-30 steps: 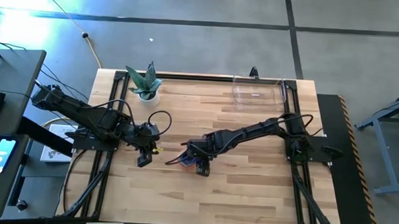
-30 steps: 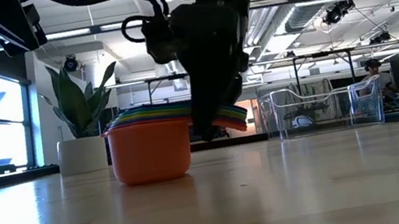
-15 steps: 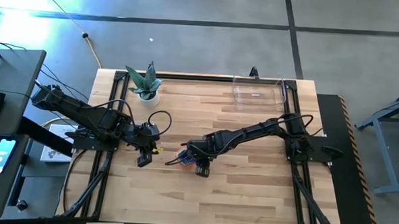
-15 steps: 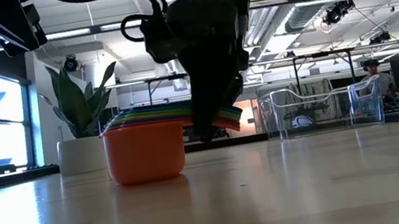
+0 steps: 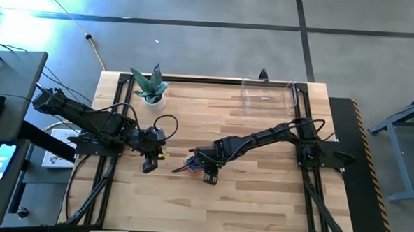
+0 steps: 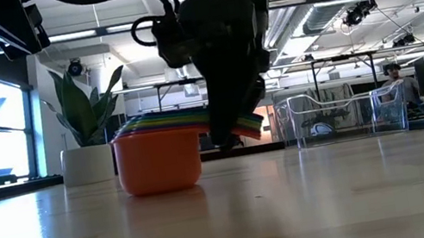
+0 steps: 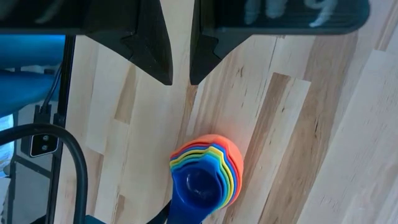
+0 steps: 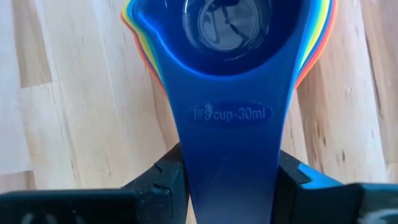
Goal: Nest measuring cups in basket
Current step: Put the measuring cups into the bin
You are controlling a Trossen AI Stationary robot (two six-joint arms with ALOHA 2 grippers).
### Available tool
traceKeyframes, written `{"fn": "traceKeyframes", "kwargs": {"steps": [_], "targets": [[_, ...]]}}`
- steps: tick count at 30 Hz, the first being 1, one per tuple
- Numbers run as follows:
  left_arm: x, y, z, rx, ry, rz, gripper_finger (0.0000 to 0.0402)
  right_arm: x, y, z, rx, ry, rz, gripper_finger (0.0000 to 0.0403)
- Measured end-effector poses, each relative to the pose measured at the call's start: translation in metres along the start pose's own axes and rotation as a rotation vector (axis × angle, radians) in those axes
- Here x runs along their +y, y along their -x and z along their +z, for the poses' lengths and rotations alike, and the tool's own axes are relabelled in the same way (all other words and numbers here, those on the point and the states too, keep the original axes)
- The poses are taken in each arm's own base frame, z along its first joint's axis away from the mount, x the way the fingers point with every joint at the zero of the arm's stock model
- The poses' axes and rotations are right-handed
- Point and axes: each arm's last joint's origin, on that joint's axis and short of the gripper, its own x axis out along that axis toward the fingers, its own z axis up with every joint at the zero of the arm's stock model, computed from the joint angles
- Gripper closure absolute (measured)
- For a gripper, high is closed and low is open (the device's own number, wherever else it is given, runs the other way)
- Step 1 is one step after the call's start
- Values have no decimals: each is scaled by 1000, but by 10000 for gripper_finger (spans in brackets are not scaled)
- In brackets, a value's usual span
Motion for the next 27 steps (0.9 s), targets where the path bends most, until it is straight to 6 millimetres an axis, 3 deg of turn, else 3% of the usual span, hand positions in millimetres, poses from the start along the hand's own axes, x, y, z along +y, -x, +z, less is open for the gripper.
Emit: {"fn": "traceKeyframes", "kwargs": {"steps": [27], "targets": [[0,0,0,0,0,0,355,-1,0,0,-8,-32,-25,276]]}}
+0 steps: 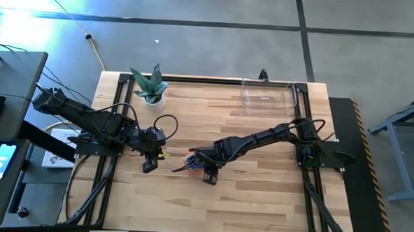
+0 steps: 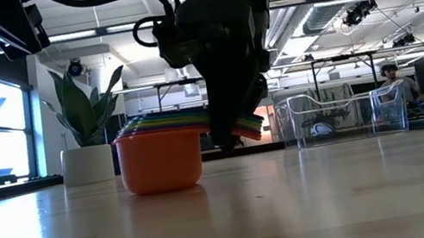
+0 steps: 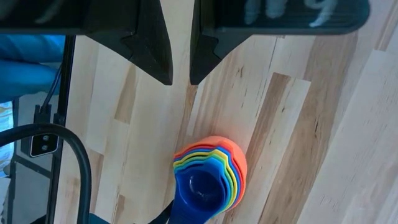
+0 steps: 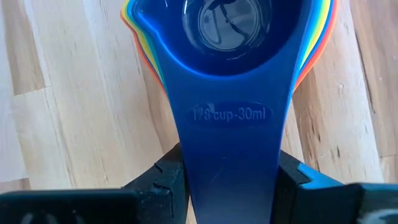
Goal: Nest measuring cups in basket
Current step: Put the measuring cups into the bin
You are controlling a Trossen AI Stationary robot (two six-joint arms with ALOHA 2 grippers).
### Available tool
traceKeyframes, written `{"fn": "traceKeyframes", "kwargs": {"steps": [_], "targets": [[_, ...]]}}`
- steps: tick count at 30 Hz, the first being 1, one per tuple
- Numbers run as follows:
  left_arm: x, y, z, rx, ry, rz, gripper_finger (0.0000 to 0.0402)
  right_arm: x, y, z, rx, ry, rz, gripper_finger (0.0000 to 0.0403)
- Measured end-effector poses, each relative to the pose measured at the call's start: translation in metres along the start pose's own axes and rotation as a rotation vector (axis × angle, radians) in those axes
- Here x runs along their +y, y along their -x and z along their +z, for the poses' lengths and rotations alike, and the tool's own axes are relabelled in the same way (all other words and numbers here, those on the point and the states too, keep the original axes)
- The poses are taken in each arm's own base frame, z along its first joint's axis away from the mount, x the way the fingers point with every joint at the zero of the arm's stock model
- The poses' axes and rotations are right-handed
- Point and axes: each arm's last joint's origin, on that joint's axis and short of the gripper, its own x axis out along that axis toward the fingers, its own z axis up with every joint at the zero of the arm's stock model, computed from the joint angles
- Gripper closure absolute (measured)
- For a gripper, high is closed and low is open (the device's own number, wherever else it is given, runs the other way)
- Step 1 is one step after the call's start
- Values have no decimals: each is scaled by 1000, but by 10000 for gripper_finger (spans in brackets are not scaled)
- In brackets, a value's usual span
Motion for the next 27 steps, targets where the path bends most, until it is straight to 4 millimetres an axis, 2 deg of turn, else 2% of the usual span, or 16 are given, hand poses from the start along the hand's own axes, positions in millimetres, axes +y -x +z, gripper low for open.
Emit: {"fn": "traceKeyframes", "kwargs": {"steps": [11,20,27], "targets": [[0,0,0,0,0,0,355,0,3,0,-4,-38,6,276],[0,0,0,-4,0,-3,355,1,36,6,-95,-94,-5,277],[-3,0,4,-40,2,-30,355,-7,47,8,-117,-119,-34,279]]}}
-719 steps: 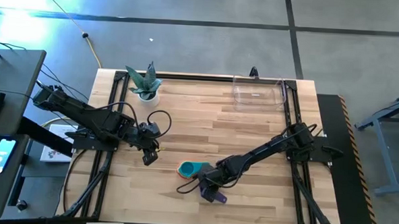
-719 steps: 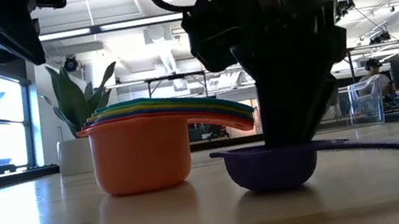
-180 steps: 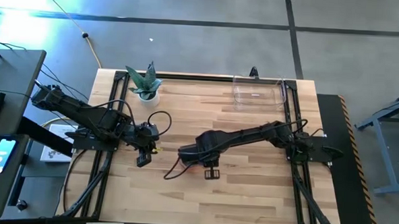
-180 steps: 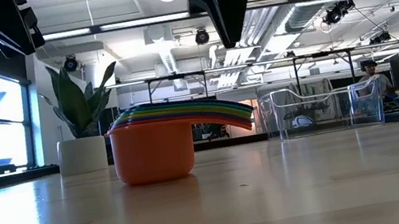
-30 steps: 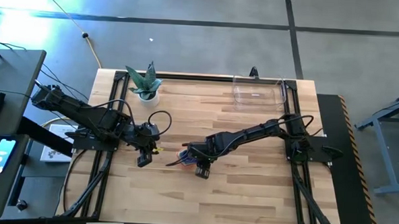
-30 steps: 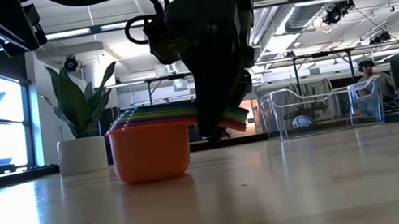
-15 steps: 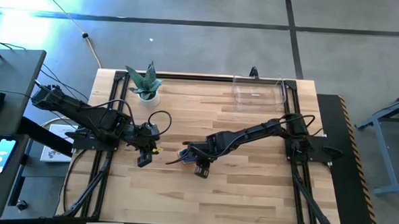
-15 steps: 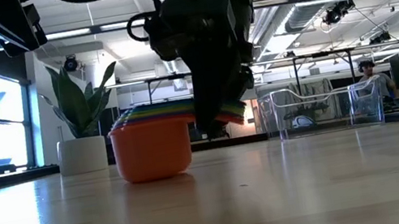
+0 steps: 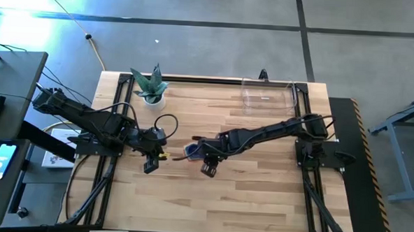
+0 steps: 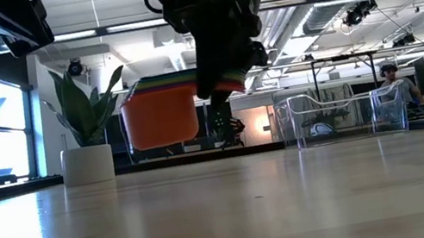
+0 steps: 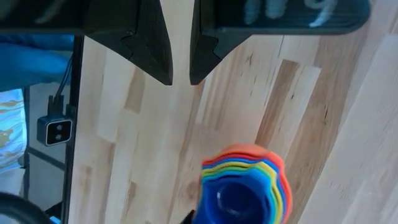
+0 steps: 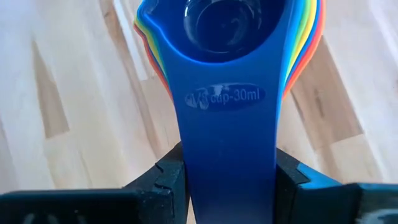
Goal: Nest measuring cups in basket
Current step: Put the measuring cups into the bin
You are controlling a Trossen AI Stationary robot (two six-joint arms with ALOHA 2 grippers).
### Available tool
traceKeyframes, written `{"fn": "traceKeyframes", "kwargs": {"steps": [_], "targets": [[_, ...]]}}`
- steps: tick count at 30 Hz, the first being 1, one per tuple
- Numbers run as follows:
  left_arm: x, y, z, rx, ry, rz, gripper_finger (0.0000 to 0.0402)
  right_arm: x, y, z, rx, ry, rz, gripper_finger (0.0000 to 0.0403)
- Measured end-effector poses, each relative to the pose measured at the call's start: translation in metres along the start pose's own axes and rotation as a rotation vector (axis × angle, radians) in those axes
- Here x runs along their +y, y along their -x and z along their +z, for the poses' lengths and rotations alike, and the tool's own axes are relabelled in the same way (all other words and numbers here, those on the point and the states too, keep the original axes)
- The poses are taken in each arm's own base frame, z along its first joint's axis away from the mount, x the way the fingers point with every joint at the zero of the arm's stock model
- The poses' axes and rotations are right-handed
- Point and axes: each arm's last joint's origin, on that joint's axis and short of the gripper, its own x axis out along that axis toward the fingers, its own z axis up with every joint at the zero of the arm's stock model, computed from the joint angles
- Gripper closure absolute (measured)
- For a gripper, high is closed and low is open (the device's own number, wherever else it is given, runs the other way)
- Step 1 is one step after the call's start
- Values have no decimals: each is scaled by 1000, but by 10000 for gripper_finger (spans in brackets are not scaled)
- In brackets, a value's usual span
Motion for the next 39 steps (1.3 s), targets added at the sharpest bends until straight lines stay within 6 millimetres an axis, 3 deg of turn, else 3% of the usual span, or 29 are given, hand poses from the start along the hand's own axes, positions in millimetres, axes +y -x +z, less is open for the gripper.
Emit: {"fn": "traceKeyframes", "kwargs": {"steps": [8,39], "targets": [[0,0,0,-3,-9,0,355,-7,1,4,-7,-35,-7,279],[1,0,-1,12,-28,7,355,-3,1,15,-165,-131,-28,280]]}}
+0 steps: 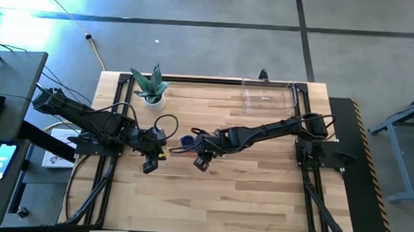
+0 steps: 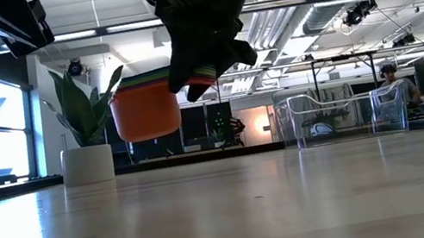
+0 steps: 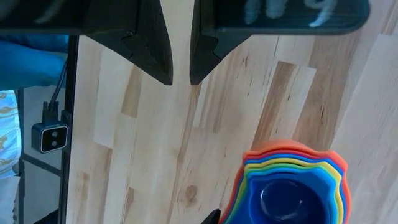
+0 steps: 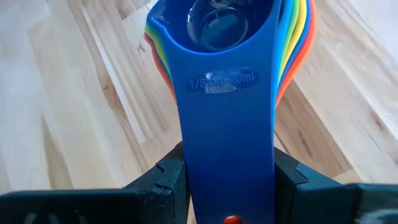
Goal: Nest measuring cups in basket
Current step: Put the measuring cups into the bin
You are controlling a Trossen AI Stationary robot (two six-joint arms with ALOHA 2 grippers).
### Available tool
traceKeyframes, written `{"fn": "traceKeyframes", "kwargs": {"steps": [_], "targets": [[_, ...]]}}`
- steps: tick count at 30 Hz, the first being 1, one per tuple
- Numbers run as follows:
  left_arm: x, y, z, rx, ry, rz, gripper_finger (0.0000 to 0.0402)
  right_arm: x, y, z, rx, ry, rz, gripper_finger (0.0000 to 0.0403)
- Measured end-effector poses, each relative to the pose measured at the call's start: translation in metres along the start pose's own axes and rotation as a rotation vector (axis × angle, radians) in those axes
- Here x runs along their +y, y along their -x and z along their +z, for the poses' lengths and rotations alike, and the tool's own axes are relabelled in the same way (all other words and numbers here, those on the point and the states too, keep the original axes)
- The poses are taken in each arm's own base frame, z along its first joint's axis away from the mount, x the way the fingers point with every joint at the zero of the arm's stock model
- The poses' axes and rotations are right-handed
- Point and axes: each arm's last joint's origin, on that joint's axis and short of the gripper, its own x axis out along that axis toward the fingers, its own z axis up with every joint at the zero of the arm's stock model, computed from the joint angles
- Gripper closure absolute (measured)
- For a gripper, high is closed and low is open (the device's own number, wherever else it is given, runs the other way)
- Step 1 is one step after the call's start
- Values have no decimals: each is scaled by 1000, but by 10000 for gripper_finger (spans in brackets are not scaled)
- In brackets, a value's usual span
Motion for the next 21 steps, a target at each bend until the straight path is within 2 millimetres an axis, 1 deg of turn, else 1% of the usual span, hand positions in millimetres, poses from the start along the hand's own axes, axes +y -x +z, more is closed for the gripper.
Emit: {"fn": "traceKeyframes", "kwargs": {"steps": [10,16,18,21], "targets": [[1,0,-2,18,0,13,355,0,0,0,2,6,2,281],[4,0,1,12,13,20,355,-3,10,4,-6,21,12,281],[6,0,2,7,16,25,355,-5,9,3,9,20,4,281],[8,0,4,1,34,32,355,-11,1,-4,35,-2,-3,281]]}}
